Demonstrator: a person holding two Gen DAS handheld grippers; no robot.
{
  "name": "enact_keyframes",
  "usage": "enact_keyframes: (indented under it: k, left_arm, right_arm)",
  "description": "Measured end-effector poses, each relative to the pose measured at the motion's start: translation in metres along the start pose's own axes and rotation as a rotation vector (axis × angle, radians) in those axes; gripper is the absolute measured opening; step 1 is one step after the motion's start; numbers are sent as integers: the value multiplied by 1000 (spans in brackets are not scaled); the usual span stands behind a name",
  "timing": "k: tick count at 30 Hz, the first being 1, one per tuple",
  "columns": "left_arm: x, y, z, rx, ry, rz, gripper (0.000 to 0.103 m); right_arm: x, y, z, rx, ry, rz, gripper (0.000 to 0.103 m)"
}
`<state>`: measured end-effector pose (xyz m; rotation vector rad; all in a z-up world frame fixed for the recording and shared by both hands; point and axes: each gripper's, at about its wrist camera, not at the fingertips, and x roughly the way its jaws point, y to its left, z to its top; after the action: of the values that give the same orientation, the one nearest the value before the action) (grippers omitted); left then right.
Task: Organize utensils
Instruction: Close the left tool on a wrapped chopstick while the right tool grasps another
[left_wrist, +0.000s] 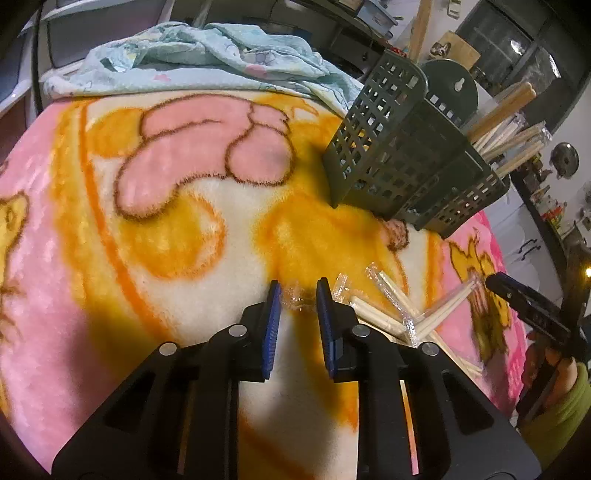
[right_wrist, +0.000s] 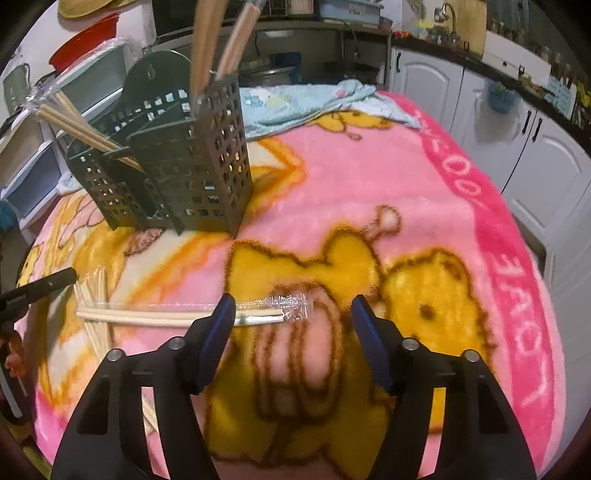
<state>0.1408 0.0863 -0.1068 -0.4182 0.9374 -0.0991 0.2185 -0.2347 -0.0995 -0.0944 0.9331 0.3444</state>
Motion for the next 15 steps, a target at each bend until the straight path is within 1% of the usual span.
enact_keyframes:
  k: [1, 3, 5, 8, 11, 14, 15]
  left_arm:
    - [1, -1, 1, 2, 0, 1, 12]
    - [1, -1, 0, 7, -1, 3, 11]
    - [1, -2, 0, 14, -3, 7, 11]
    - [1, -3, -1, 19, -5, 8, 10]
    - [1, -3, -2, 25, -10, 13, 9]
    - [1, -4, -2, 31, -13, 16, 9]
    - [1, -4, -2, 33, -14, 17, 8]
  right_arm:
    - [5, -2, 1, 8, 13, 5, 54]
    - [12, -4, 2, 20, 34, 14, 49]
    - [21, -7, 0, 35, 65, 25, 47]
    - [23, -10, -3, 68, 60, 53, 45]
    - [23, -8, -6, 66, 50, 57, 42]
    - [22, -7, -7, 68, 42, 67, 36]
    - [22, -6, -7, 67, 39, 71, 31]
